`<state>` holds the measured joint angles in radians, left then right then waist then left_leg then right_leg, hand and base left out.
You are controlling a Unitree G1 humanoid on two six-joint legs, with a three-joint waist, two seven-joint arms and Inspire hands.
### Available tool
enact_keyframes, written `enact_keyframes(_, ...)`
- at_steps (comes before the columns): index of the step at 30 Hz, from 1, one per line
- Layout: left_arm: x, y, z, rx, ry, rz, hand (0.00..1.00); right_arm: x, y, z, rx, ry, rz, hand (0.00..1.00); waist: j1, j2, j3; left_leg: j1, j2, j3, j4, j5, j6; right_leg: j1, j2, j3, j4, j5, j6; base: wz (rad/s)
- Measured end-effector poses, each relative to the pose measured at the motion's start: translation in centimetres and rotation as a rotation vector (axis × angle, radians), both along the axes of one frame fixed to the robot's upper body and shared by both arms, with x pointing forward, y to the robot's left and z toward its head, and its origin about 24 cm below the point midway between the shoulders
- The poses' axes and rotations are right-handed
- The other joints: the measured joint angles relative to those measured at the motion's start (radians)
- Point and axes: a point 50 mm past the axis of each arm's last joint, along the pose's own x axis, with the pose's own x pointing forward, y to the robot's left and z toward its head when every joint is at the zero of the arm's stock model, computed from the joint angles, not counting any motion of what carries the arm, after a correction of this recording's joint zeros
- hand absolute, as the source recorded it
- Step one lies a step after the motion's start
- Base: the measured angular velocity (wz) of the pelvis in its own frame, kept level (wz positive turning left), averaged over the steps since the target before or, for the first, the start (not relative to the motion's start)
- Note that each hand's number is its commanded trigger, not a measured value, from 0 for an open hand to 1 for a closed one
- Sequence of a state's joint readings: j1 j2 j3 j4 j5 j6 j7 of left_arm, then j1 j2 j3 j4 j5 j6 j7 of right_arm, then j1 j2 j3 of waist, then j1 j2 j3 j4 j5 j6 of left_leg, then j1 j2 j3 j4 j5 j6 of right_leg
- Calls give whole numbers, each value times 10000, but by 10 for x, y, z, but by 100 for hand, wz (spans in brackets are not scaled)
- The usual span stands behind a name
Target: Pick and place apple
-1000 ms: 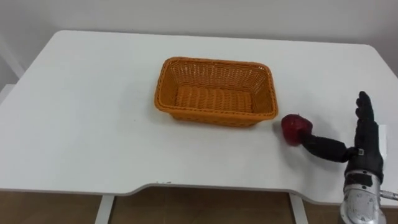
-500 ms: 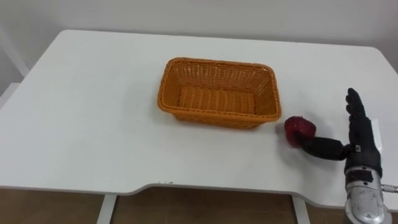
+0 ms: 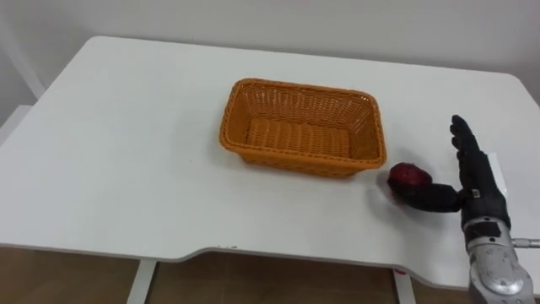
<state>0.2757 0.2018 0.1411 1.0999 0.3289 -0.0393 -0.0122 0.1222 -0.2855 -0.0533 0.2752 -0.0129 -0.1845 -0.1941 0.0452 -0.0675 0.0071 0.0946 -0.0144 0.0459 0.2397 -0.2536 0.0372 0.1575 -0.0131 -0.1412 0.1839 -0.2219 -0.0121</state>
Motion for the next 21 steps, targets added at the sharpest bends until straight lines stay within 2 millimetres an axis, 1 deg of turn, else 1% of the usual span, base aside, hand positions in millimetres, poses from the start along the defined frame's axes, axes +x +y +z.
enact_keyframes(6,1,2,1,16,46,-207,0,-2,-2,-6,-102,379,30,0,139,-20,-4,1,-2,-8,-6,3,0,-4,-9,-13,-2,0,0,0)
enact_keyframes(8,1,3,1,-33,88,-239,0,-1,-1,-6,-295,495,306,0,145,-52,-20,-6,-2,-29,-4,5,3,-2,-10,-13,-2,-1,1,0)
enact_keyframes(12,0,3,1,-6,139,-227,0,-1,-1,-9,-500,837,732,1,172,-110,-14,12,-1,-50,0,11,8,40,-15,-23,0,0,1,0)
enact_keyframes(13,0,4,1,23,149,-227,0,0,-3,-13,-459,1064,718,10,165,-135,-7,22,-1,-53,5,16,8,58,-17,-25,-1,0,1,0)
enact_keyframes(14,0,5,1,64,142,-228,0,0,-5,-18,-428,1320,670,33,168,-156,-1,25,-1,-53,15,17,9,68,-19,-27,-1,0,1,0)
enact_keyframes(15,1,5,2,102,122,-231,0,-1,-5,-20,-409,1497,650,67,177,-177,-1,22,0,-55,20,18,10,72,-21,-33,0,0,1,0)
enact_keyframes(16,1,5,2,113,123,-229,0,-1,-6,-21,-396,1558,668,88,180,-170,4,21,-1,-55,23,18,10,73,-22,-35,0,0,1,0)
enact_keyframes(17,1,6,2,141,124,-226,0,-2,-6,-22,-377,1660,685,100,182,-161,10,24,-2,-56,28,18,11,79,-24,-34,2,0,1,0)
enact_keyframes(20,1,6,2,232,116,-276,0,-3,-7,-28,-340,1967,684,100,175,-135,27,27,-8,-65,36,20,13,111,-35,-95,8,0,1,3)
enact_keyframes(21,2,6,2,232,98,-285,0,-1,-7,-27,-347,1912,661,100,162,-130,27,27,-8,-70,34,20,14,122,-37,-110,7,0,1,4)
